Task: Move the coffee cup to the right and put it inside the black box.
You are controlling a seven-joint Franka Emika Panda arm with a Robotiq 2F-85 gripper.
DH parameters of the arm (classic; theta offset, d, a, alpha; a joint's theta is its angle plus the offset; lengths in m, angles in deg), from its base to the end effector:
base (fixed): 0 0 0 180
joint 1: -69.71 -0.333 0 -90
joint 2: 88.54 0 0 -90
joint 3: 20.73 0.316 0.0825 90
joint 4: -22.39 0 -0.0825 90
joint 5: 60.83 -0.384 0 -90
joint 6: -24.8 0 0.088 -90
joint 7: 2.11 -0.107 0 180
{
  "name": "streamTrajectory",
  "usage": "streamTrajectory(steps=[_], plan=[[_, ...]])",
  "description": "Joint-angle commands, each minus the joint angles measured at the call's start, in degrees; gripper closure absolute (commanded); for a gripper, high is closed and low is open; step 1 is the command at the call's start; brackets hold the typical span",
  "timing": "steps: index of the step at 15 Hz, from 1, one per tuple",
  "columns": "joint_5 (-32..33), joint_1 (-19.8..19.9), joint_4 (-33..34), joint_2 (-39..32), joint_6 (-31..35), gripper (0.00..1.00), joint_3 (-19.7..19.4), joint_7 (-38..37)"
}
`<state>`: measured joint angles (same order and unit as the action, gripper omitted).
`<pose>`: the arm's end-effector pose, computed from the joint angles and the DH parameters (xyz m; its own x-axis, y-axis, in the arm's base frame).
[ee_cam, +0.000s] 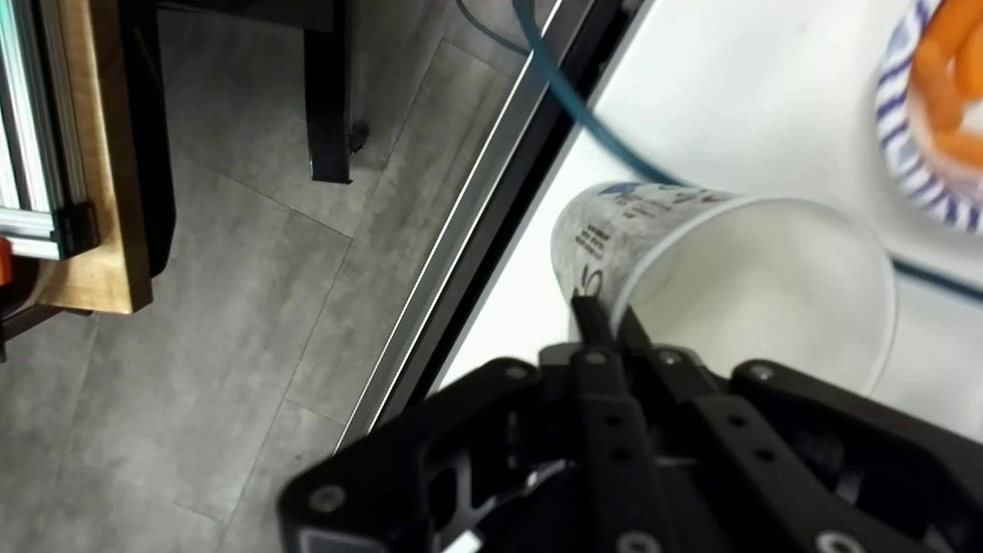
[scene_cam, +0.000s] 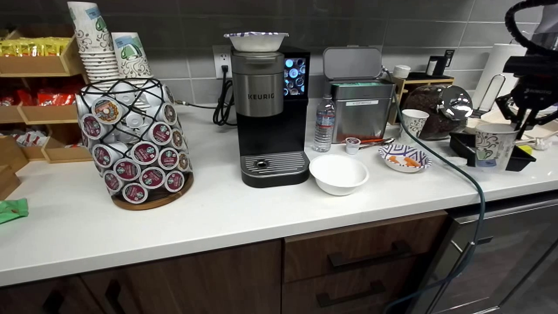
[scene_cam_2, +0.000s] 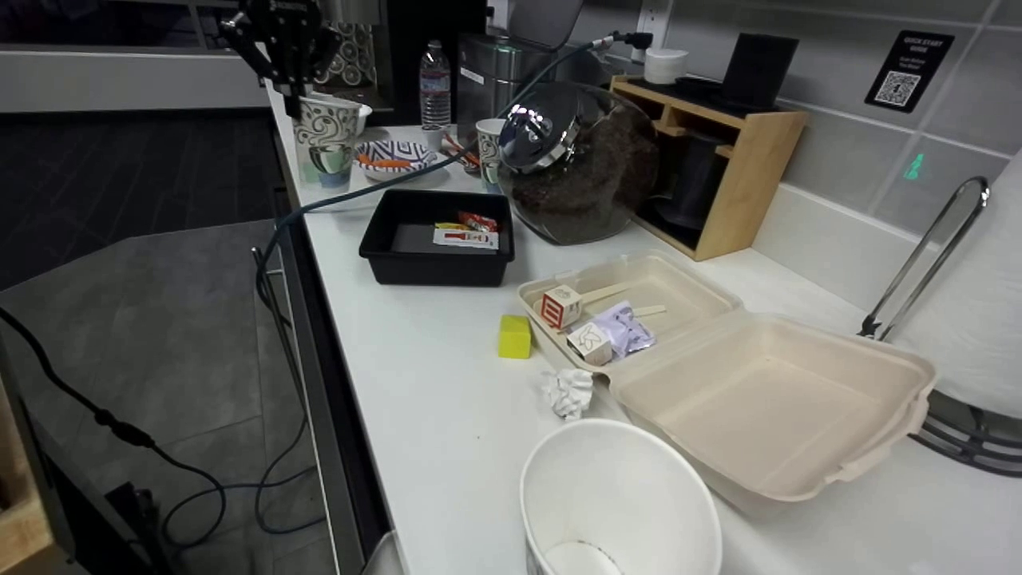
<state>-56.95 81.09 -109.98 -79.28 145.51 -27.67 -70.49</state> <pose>0.4553 -0.1548 0.4064 0.0958 -0.9952 0.0186 -0.9940 -0.0946 0.0540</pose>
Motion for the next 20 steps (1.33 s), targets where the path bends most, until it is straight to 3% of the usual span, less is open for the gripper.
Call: streamTrajectory(steps=[1, 4, 8, 11, 14, 20], plan=[[2.53, 5.23, 2.93, -3.9, 2.57, 0.99, -4.65, -3.06], [0.6, 7.81, 6.4, -5.05, 0.99, 0.99, -7.96, -5.72], [-0.19, 8.45, 10.92, -6.4, -2.04, 0.99, -9.23, -15.27], [0.84, 8.12, 11.56, -5.63, 0.94, 0.99, -8.96, -24.86], [3.39, 8.04, 13.0, -9.15, 5.98, 0.99, -8.7, -34.86], [1.31, 7.15, 16.01, -17.62, 11.54, 0.99, -10.06, -41.1]])
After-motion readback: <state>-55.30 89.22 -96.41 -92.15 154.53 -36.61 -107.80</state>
